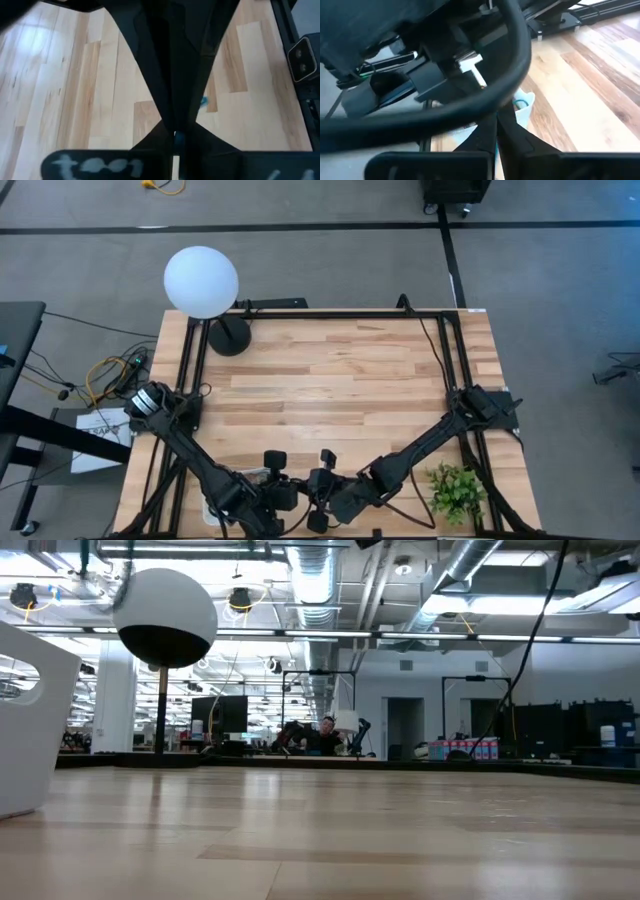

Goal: Pick and place items into bin
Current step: Put the blue rubber band into the bin

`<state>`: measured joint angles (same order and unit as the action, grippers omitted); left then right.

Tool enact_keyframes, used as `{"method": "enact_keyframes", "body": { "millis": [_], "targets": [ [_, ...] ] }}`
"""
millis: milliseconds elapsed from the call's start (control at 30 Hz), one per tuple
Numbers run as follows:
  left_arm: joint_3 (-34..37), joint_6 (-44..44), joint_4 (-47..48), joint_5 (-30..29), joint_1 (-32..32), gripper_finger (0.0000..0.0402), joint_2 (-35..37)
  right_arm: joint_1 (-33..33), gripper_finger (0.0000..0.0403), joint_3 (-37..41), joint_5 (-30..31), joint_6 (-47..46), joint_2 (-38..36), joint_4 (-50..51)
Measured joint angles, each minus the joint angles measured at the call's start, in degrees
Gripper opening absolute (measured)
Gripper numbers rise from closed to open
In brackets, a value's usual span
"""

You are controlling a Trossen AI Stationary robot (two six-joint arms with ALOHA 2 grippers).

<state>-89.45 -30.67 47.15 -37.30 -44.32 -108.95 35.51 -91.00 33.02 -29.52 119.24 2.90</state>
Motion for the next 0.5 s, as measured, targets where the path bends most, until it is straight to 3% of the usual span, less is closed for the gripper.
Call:
{"method": "enact_keyframes", "body": {
  "millis": [300,400,500],
  "targets": [
    [0.0,-4.6,4.3,3.1,-2.7,0.0001,0.0,0.5,0.0073,0.0,-0.6,-3.1,0.0,5.4],
    [0.0,-13.8,12.6,4.5,-4.6,0.0000,0.0,1.3,0.0097,0.0,-0.2,-7.3,0.0,9.5],
    [0.0,-28.5,24.8,7.6,-7.2,0.0000,0.0,2.3,0.0114,0.1,-0.3,-10.9,0.0,13.1]
  ]
}}
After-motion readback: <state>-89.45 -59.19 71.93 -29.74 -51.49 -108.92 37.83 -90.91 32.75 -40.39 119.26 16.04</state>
